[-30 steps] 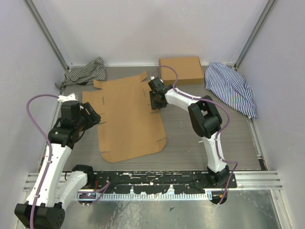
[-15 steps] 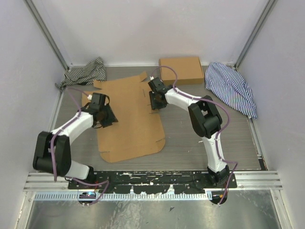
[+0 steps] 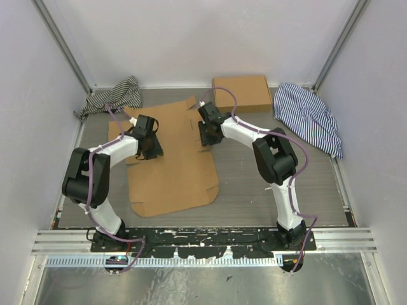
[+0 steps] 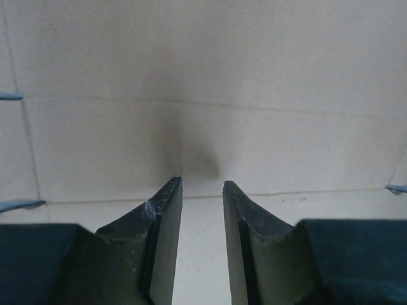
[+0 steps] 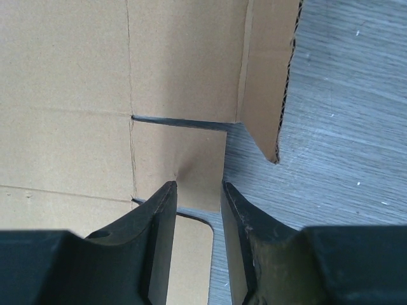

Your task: Fold the paper box

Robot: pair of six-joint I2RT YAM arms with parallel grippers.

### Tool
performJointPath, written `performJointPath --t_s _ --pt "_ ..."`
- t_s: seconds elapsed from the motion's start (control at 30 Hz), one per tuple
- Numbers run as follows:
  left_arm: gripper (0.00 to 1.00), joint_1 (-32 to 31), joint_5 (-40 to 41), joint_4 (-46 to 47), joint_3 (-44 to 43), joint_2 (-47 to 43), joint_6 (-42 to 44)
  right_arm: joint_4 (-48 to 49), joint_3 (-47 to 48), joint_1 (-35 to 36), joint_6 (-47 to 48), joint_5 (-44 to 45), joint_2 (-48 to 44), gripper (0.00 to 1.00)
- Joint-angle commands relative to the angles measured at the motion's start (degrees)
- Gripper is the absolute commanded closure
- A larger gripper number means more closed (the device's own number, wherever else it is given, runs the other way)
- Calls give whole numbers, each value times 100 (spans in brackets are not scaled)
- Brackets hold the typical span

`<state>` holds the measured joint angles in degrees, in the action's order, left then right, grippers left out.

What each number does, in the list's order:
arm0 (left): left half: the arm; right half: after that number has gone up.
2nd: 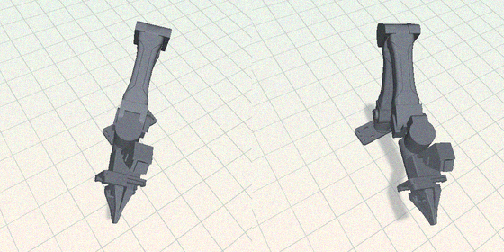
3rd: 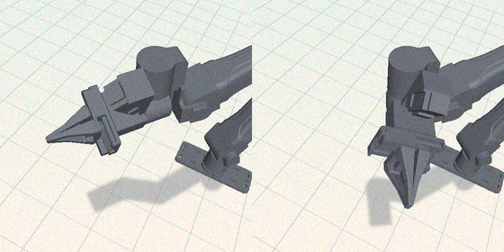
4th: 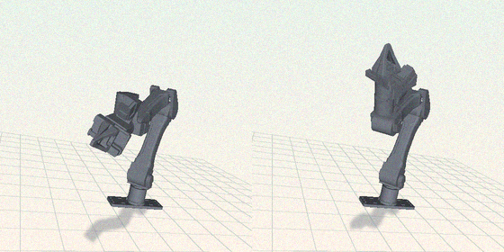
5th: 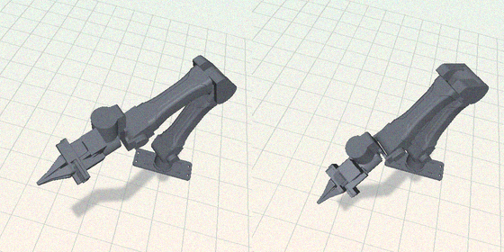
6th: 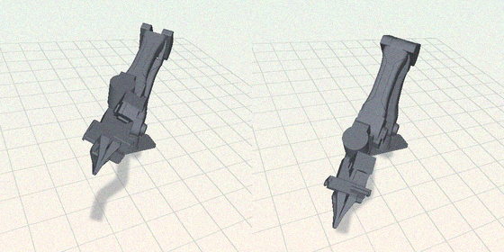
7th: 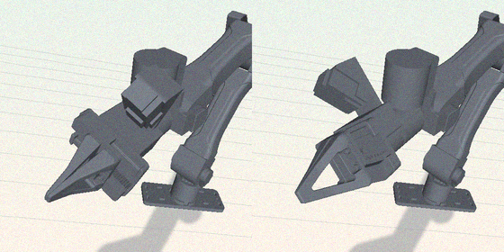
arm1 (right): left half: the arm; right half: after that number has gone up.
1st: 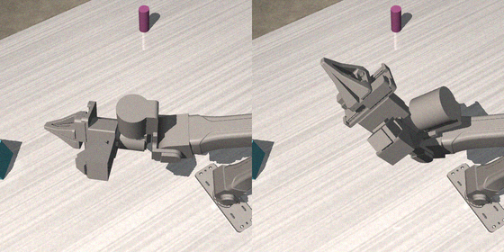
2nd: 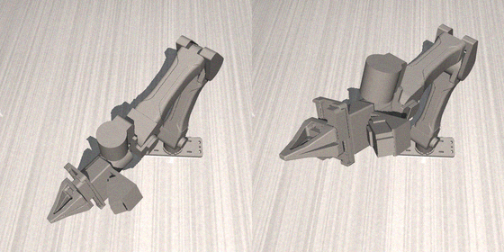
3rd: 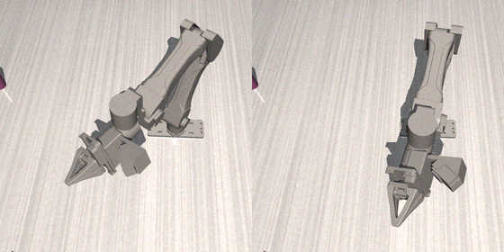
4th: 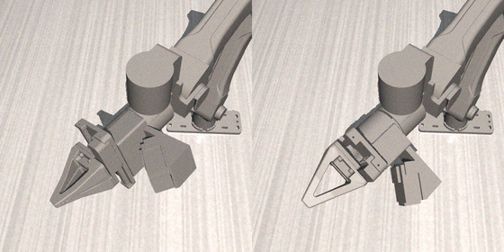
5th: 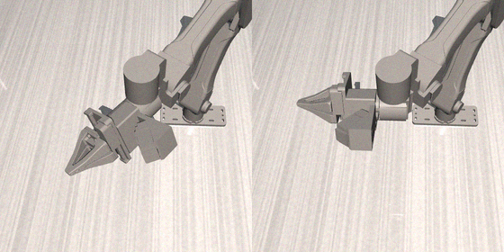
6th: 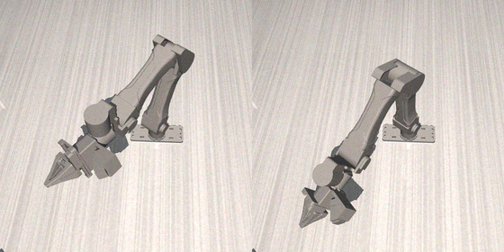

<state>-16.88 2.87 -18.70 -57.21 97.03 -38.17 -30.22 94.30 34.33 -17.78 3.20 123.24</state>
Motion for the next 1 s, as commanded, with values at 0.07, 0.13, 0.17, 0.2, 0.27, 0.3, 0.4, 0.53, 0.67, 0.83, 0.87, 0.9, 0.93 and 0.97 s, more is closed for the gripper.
performJointPath --t_s 0.07,0.13,0.17,0.2,0.27,0.3,0.4,0.53,0.67,0.83,0.87,0.9,0.93,0.97 --pt "62 -47 102 -12 -346 438 61 140 260 48 15 -413 -515 60" --pt "62 -68 107 -49 -381 538 56 187 238 48 -17 -494 -602 61" --pt "62 -88 105 -81 -402 591 56 204 231 48 -26 -538 -634 60" --pt "63 -94 112 -122 -429 645 56 217 229 43 -36 -574 -675 61" --pt "64 -119 125 -163 -447 733 64 245 236 48 -49 -670 -743 61" --pt "64 -123 115 -161 -456 787 58 264 242 54 -54 -731 -768 60" --pt "66 -147 78 -150 -436 892 23 324 284 67 -80 -949 -809 60" --pt "71 -175 -92 -128 -415 1047 -26 356 402 120 -128 -1141 -736 60" --pt "72 -223 -144 -42 -328 1081 -83 375 503 153 -145 -1239 -542 60" --pt "72 -240 -147 -46 -256 1085 -103 302 353 151 -278 -463 -592 53" --pt "72 -236 -154 -51 -253 1081 -103 275 304 153 -344 -149 -635 42" --pt "72 -240 -170 -71 -255 1092 -103 234 292 139 -370 97 -657 32" --pt "73 -237 -185 -84 -246 1095 -103 175 309 101 -375 267 -649 25" --pt "73 -241 -189 -89 -236 1086 -103 124 335 60 -382 391 -614 20"
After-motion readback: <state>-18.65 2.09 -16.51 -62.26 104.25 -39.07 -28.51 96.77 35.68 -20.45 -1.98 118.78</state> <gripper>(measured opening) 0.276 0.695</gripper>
